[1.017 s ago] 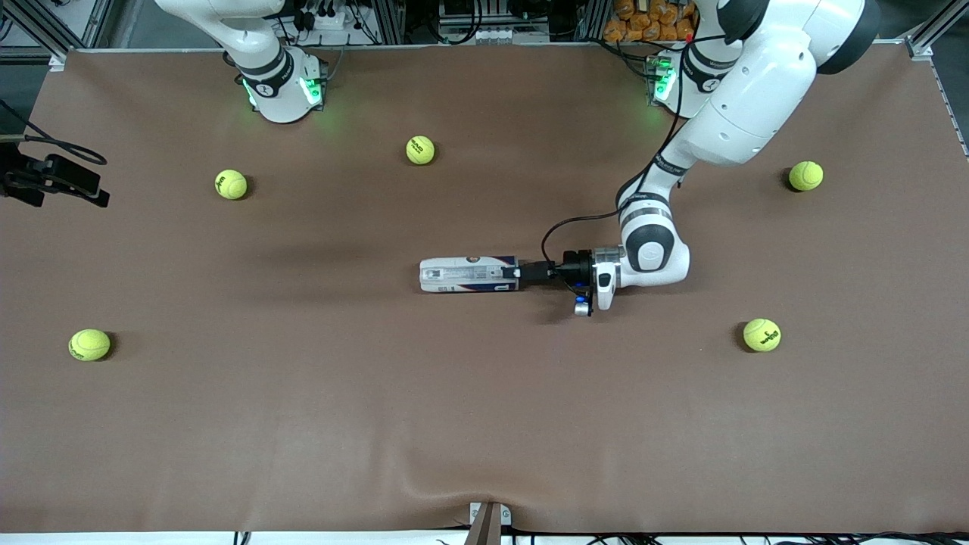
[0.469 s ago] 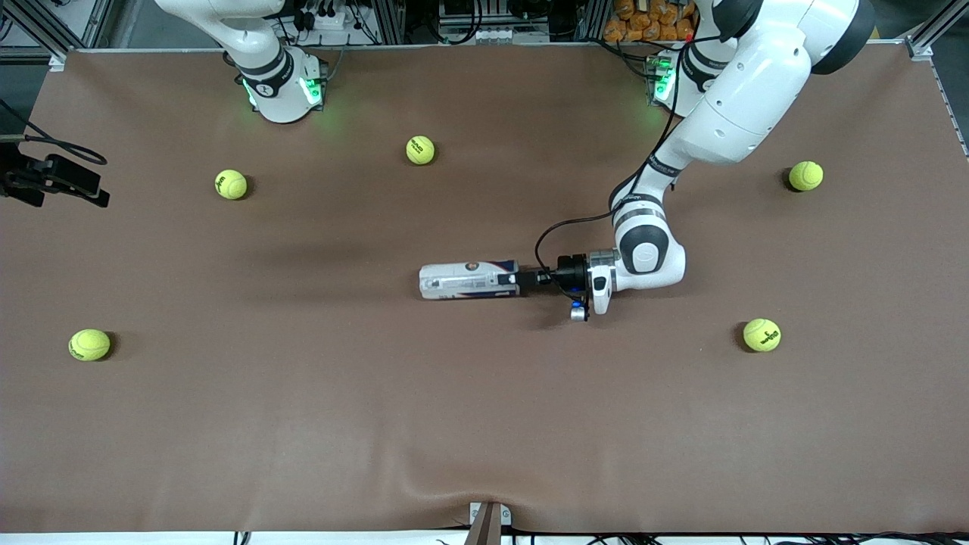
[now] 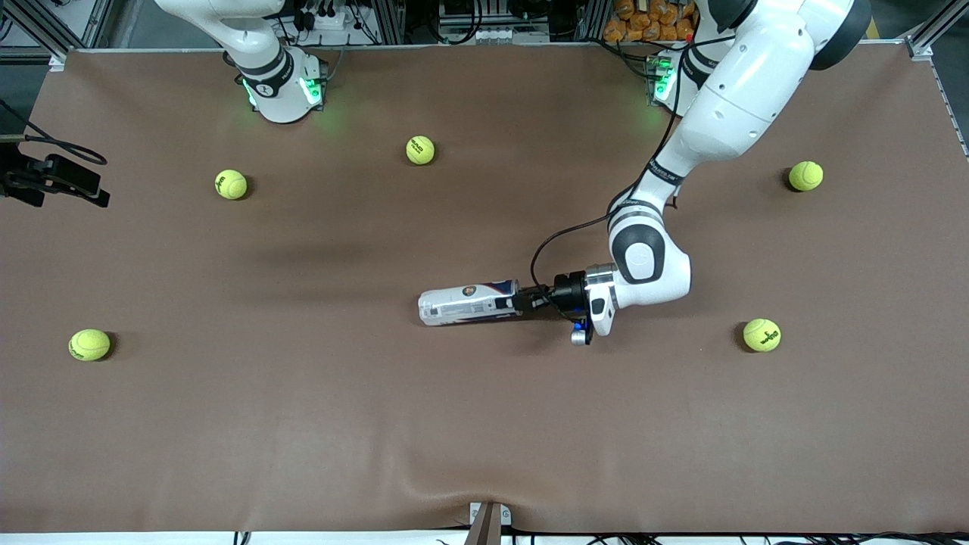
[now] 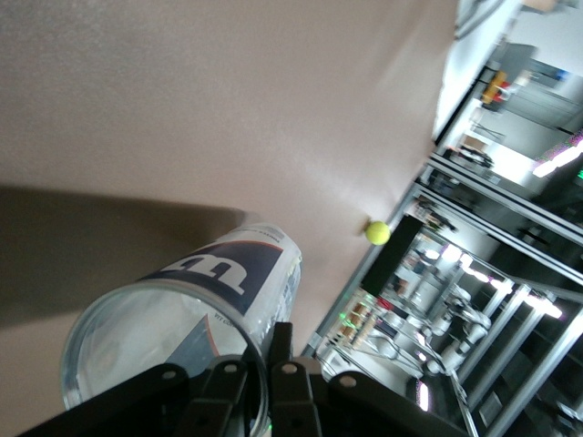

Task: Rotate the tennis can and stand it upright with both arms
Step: 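Lift and rotate the can upright with the left gripper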

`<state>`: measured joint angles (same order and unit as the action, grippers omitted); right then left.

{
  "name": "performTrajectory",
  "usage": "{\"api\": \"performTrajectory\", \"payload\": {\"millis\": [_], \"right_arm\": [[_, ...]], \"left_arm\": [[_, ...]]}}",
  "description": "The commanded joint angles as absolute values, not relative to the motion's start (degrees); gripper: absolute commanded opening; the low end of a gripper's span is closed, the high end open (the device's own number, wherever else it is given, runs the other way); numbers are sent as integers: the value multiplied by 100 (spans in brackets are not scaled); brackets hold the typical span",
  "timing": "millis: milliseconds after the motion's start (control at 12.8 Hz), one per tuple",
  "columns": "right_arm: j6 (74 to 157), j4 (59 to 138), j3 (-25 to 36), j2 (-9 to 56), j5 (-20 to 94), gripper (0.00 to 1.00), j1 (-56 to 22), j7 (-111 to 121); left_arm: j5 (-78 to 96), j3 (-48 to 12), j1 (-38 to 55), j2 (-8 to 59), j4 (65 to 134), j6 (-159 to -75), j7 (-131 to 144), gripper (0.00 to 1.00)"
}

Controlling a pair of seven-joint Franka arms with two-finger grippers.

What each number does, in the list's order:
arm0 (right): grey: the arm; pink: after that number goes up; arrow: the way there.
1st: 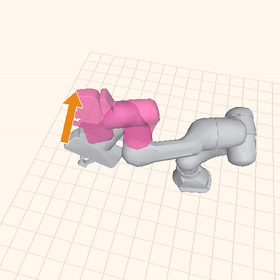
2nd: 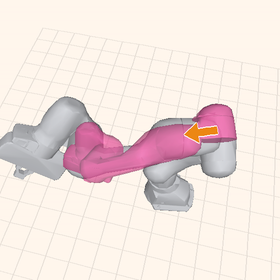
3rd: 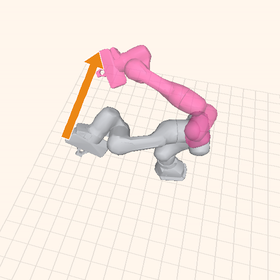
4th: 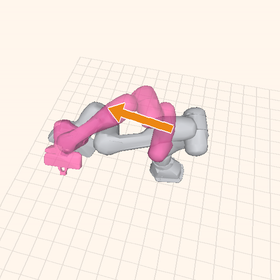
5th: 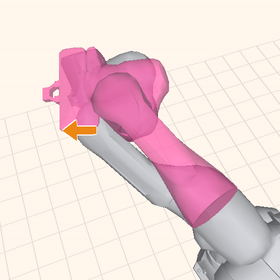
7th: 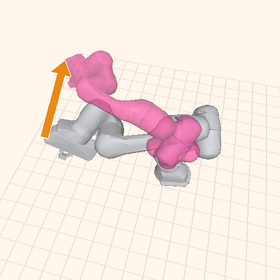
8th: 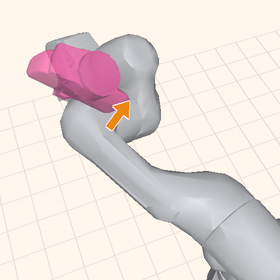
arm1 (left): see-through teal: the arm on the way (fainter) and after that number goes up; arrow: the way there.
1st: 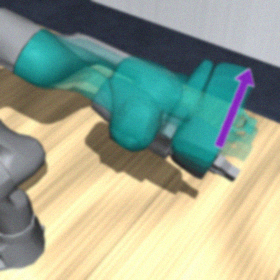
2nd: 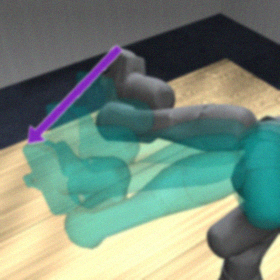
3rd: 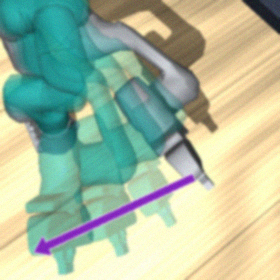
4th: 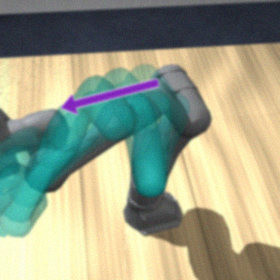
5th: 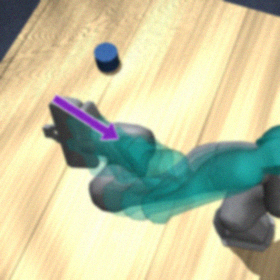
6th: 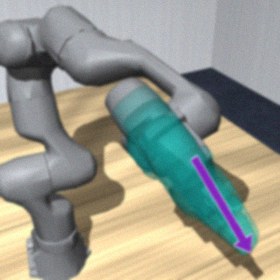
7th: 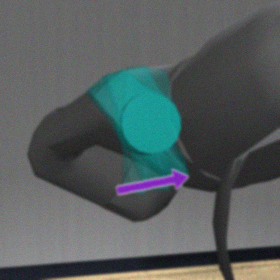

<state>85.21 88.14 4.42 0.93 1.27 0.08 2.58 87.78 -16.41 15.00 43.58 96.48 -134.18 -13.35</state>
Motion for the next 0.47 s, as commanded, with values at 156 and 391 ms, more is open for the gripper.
{"api": "performTrajectory", "payload": {"millis": [156,391], "right_arm": [[8473,8710,448,123,211,100,-35,308],[8473,8710,448,123,211,100,-35,308]], "left_arm": [[7141,-1582,1801,3833,9580,-14053,787,0],[5184,-1582,1889,3657,9406,-14036,2585,0]]}}
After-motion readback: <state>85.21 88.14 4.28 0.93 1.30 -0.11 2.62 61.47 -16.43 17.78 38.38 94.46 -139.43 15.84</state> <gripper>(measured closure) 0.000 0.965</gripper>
